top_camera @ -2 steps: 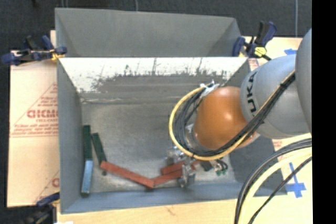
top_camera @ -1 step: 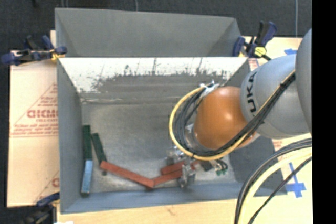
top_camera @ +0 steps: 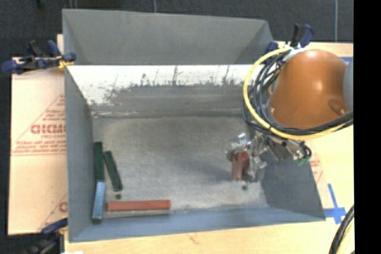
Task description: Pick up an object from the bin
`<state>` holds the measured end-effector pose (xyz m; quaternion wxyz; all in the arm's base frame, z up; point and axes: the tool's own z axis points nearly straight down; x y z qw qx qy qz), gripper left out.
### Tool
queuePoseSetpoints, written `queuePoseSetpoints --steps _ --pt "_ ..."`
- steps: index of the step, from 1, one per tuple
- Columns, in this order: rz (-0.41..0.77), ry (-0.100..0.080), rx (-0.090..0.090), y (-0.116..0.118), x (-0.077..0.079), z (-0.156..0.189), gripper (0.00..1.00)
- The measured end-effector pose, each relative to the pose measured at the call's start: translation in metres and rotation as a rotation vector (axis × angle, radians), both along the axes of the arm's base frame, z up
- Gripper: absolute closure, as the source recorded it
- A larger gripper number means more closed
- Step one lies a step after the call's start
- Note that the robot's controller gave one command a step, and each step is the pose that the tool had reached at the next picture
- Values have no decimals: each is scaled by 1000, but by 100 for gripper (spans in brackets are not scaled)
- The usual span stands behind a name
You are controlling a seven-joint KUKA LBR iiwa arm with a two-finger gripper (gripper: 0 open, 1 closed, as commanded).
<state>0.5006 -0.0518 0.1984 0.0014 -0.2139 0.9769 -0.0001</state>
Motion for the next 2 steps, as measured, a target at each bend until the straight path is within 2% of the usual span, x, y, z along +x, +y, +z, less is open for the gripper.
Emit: queuePoseSetpoints --steps 1,2 --pt "-1 0 1 0 0 0 100" --pt "89 5 1 -5 -9 30 100"
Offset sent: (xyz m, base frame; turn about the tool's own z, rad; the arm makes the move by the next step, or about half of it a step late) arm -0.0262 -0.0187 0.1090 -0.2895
